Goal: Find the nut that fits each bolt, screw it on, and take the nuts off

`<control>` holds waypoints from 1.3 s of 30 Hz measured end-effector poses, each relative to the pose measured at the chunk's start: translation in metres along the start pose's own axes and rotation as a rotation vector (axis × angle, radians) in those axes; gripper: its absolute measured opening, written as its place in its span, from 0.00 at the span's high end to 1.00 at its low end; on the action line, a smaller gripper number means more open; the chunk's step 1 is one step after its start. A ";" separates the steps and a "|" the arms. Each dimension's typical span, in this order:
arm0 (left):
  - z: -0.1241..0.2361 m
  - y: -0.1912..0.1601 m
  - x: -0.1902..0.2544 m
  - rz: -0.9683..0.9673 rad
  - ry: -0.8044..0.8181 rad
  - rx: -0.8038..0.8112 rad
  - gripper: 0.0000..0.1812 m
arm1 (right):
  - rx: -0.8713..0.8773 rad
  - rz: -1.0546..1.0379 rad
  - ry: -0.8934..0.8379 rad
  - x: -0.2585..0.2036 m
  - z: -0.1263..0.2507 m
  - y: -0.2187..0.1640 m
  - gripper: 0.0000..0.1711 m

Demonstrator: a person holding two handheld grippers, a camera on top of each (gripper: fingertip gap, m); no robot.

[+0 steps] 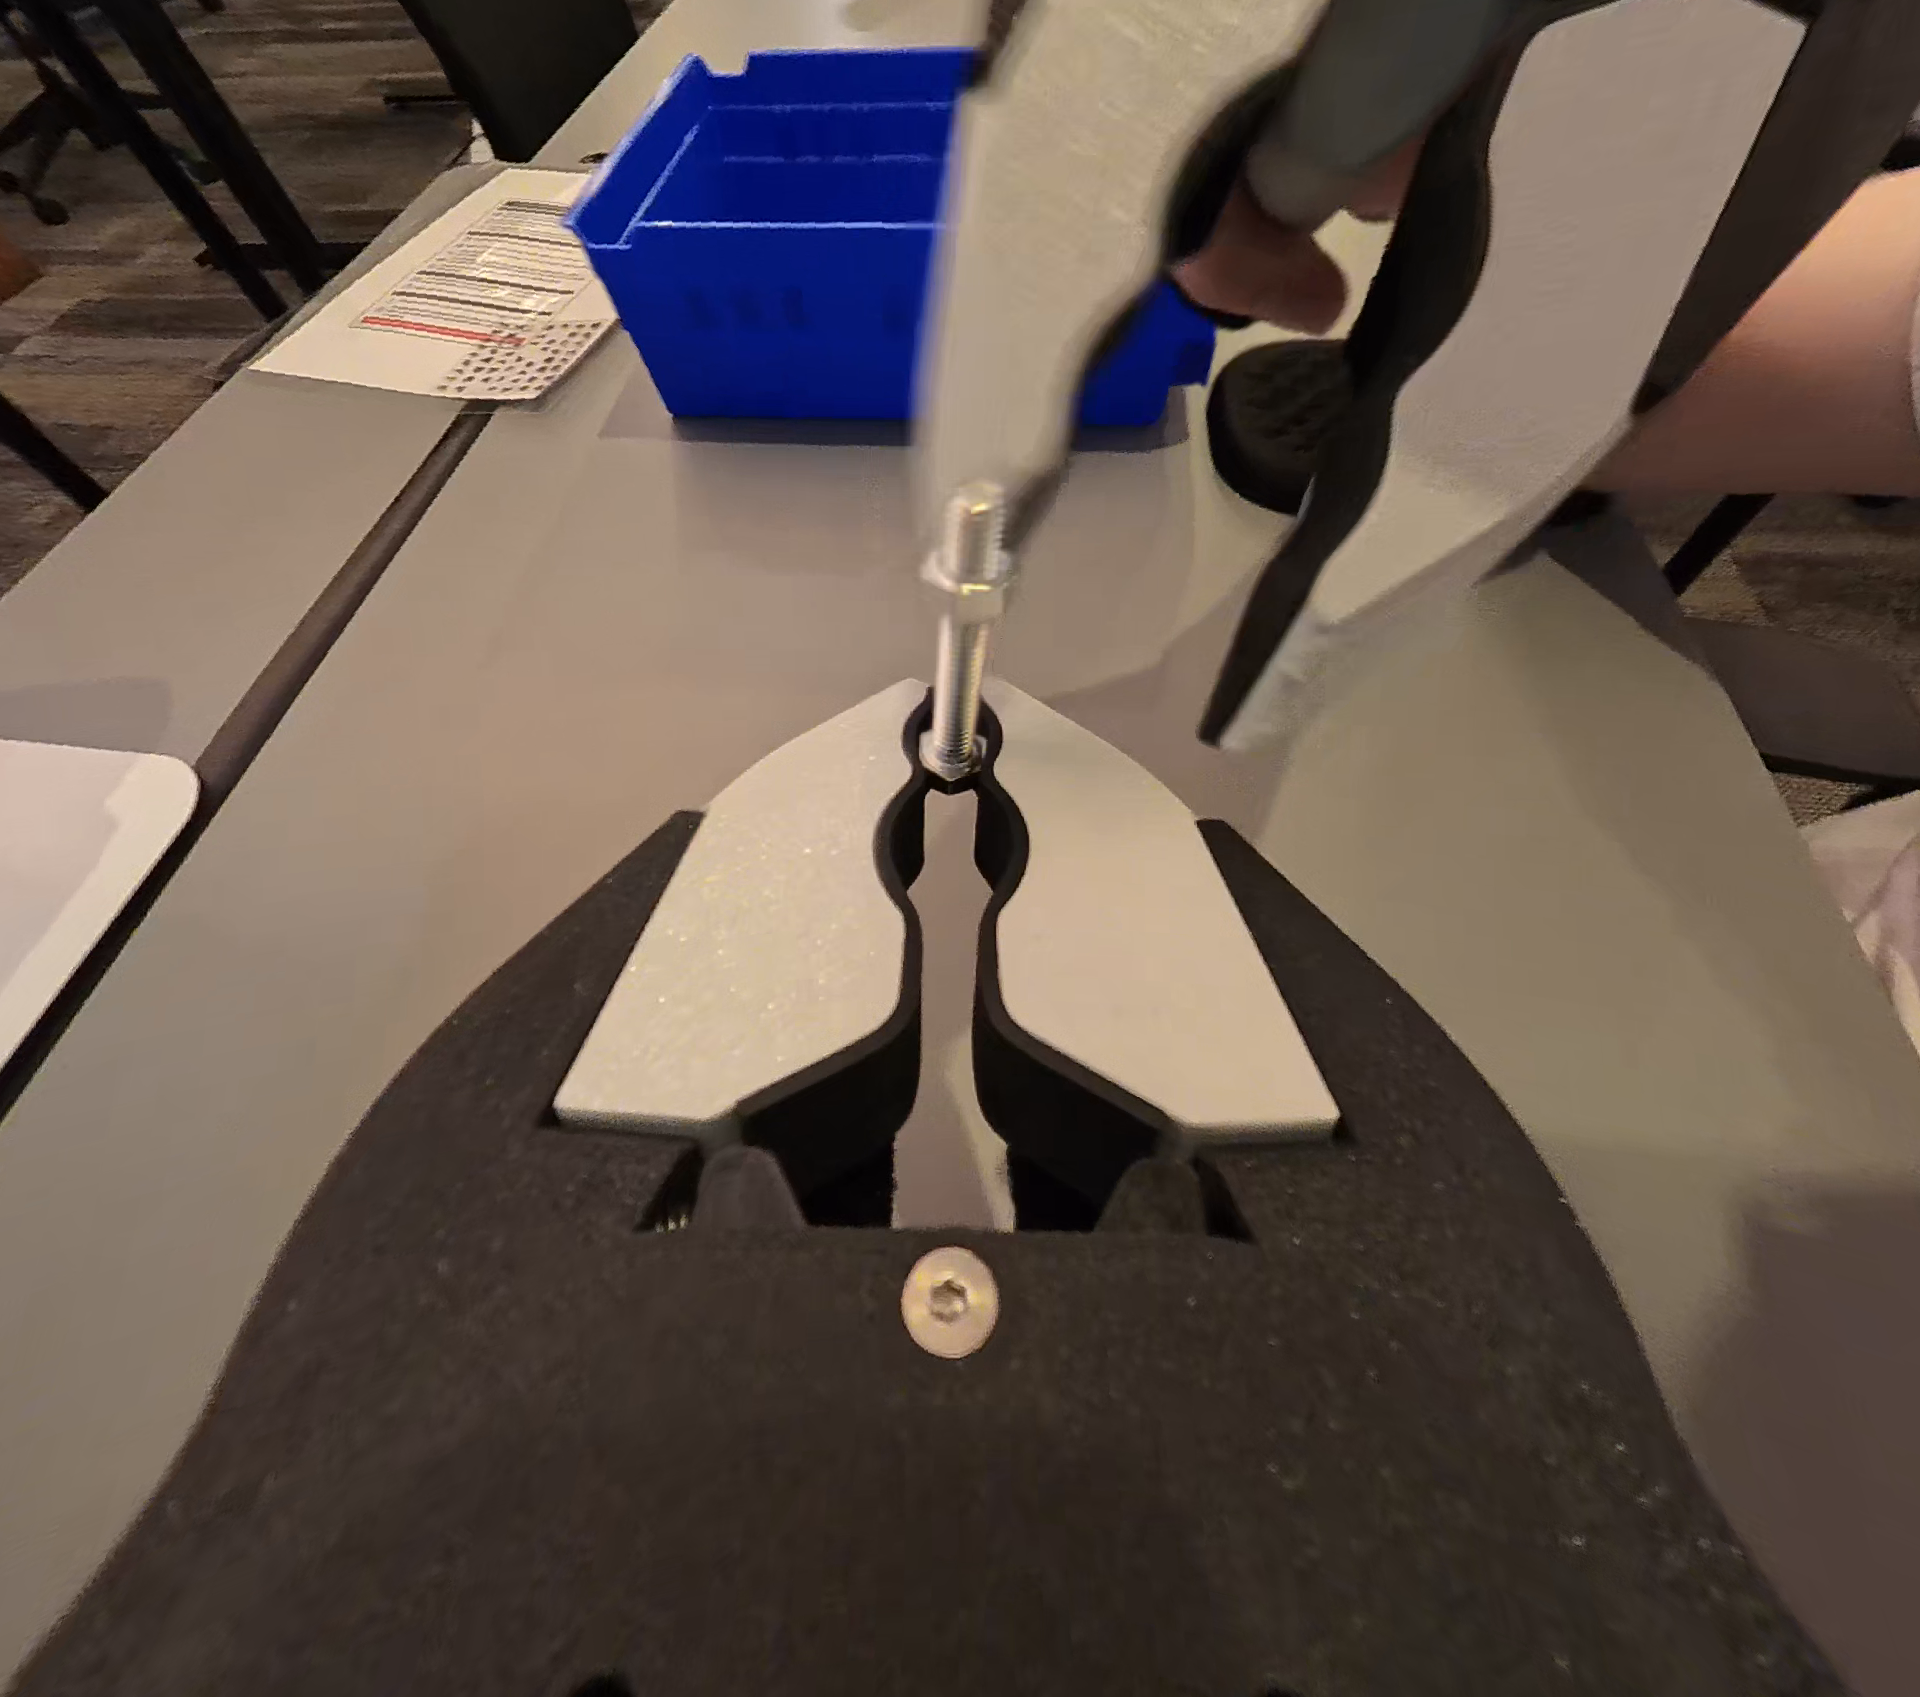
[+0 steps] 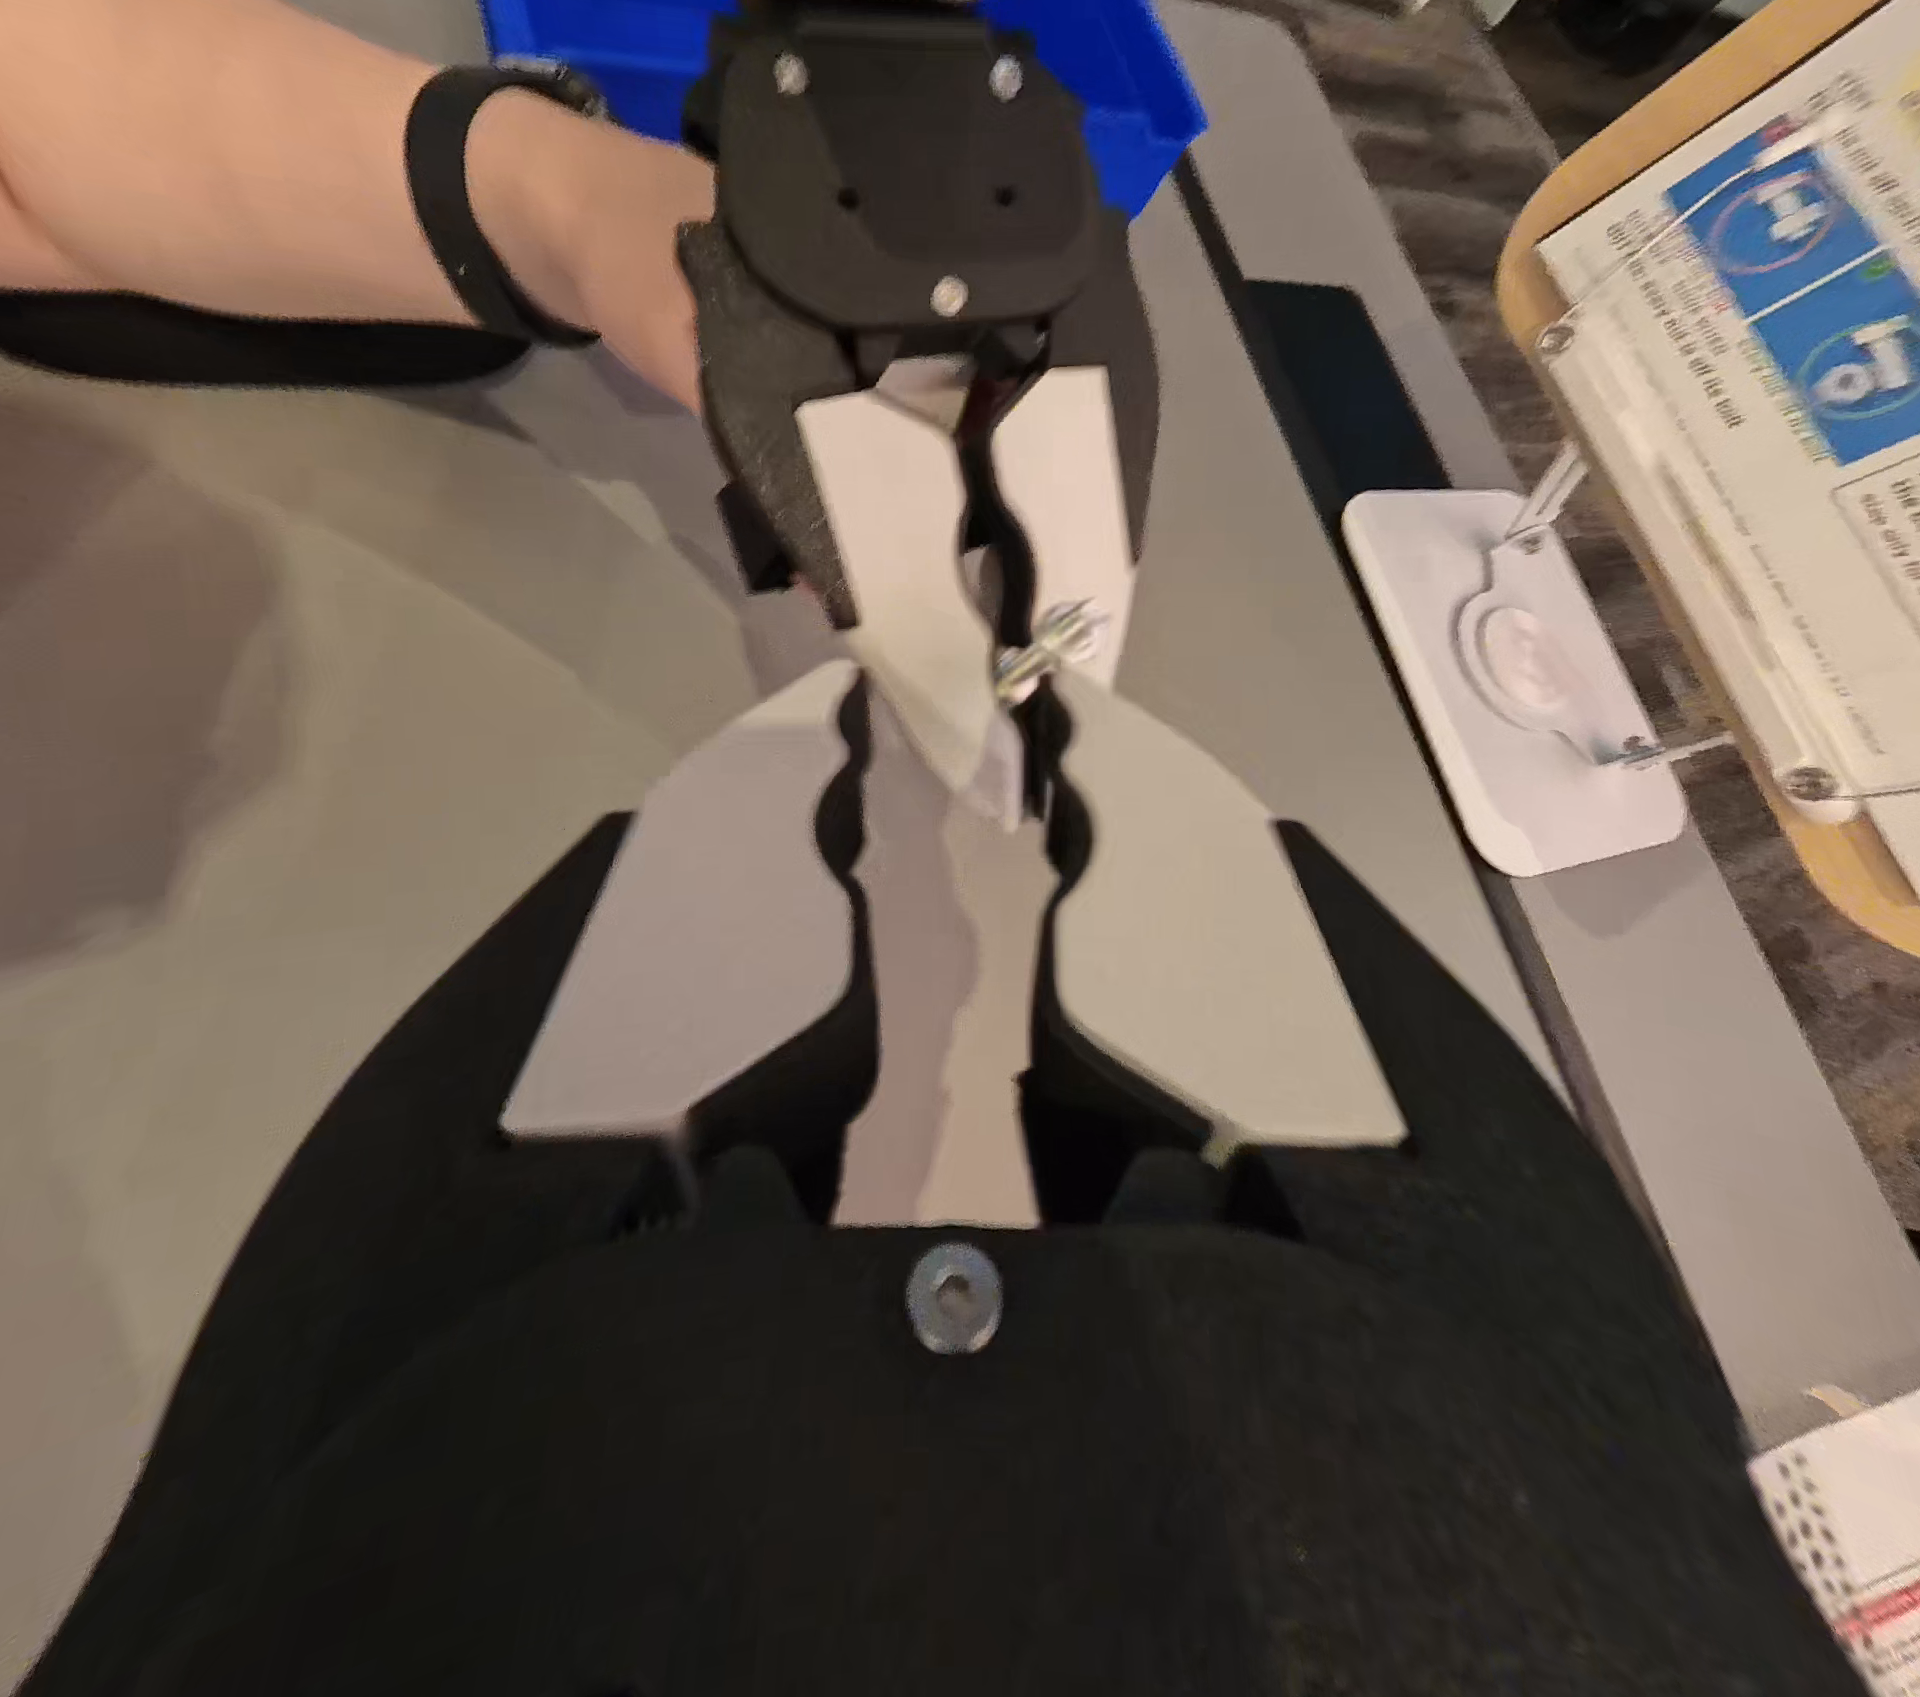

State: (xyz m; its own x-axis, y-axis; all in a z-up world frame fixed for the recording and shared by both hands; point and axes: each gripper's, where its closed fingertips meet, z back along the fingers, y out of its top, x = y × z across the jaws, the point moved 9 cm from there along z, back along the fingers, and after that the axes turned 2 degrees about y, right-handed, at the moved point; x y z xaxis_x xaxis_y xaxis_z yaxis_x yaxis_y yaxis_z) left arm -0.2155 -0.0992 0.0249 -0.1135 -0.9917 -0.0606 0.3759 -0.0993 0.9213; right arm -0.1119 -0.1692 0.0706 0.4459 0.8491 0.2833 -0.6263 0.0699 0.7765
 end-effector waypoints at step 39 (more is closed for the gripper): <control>0.011 0.005 -0.006 0.231 -0.180 0.145 0.98 | 0.355 -0.353 0.198 0.034 -0.002 -0.013 0.90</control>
State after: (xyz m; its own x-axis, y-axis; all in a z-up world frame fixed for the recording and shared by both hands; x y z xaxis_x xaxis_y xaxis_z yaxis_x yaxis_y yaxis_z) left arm -0.2226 -0.0927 0.0338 -0.2057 -0.9551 0.2132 0.2774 0.1520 0.9487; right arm -0.0900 -0.1401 0.0687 0.4397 0.8908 -0.1144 -0.1904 0.2169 0.9574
